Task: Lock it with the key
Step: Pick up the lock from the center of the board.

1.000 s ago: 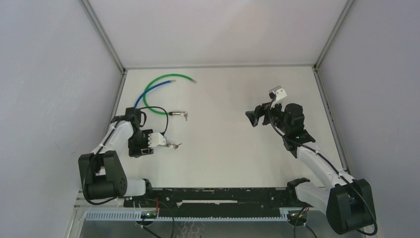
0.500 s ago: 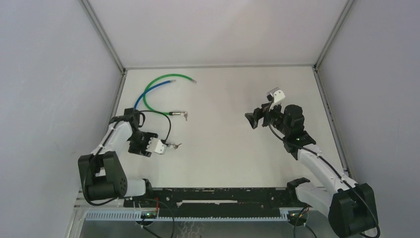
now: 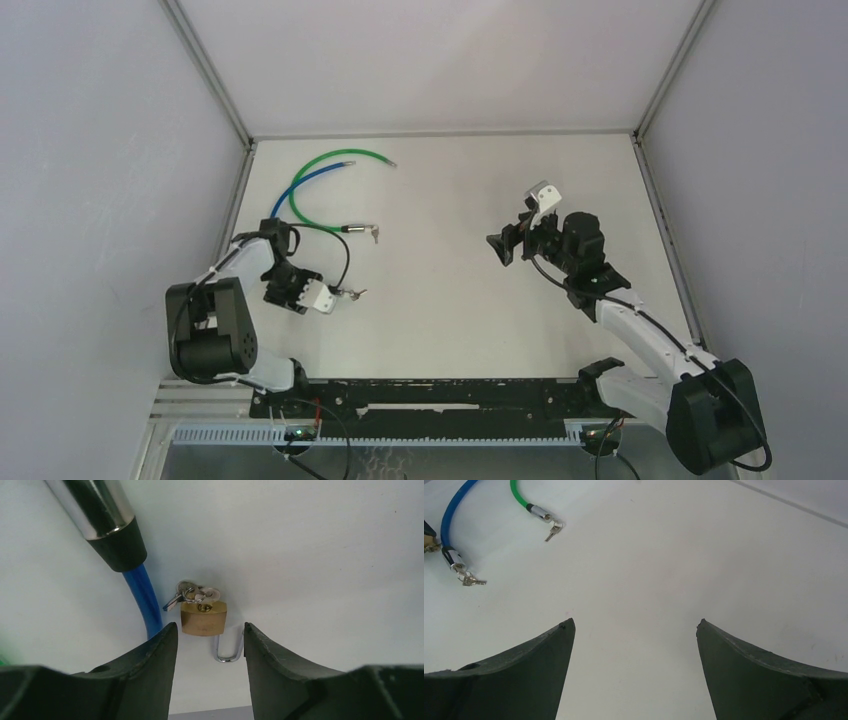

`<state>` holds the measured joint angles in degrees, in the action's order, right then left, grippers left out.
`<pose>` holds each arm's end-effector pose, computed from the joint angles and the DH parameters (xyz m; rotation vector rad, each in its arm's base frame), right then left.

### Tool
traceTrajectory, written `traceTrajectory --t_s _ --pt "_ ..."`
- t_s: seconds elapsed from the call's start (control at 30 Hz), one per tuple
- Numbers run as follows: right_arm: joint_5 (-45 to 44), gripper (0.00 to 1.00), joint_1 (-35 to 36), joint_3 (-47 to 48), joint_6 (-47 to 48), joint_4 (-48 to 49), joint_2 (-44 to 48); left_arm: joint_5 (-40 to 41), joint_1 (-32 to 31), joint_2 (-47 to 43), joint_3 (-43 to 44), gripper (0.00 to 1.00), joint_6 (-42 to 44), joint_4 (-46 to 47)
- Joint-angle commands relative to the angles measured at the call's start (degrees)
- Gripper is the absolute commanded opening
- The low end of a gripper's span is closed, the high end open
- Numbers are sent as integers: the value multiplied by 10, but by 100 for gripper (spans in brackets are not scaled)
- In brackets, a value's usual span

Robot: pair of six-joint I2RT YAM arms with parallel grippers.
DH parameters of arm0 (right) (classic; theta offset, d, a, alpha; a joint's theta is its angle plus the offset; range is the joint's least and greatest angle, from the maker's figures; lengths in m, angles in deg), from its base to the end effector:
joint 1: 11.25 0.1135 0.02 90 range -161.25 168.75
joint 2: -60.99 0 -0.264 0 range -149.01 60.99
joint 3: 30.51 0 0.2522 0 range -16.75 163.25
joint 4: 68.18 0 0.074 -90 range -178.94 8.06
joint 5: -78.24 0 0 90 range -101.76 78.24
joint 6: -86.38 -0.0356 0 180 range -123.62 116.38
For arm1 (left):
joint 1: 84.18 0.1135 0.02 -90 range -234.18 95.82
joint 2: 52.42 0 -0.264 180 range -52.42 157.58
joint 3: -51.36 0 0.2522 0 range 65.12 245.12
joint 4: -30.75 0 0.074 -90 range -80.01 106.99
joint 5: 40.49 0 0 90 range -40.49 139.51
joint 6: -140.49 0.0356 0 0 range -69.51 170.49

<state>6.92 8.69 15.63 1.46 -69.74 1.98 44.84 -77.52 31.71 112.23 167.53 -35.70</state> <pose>0.2163 0.0906 0.2568 -0.6210 1.7271 0.4795 0.2241 0.0232 0.1670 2.5183 1.7505 -0.0522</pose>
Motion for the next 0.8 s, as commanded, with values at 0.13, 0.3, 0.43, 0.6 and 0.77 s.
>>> traceTrajectory --t_s 0.13,0.3,0.43,0.6,0.77 --pt "-12 98 23 54 30 -18 -36 22 -6 13 -31 53 51 23" --pt "-28 98 46 68 49 -40 -56 33 -8 26 -19 50 57 9" --pt "-42 98 69 75 64 -52 -62 41 -17 31 -17 49 70 0" --pt "-59 98 76 77 69 -58 -59 15 -31 13 -32 27 47 4" --pt "-85 98 76 77 55 -55 -47 -28 -57 -53 -106 0 -15 101"
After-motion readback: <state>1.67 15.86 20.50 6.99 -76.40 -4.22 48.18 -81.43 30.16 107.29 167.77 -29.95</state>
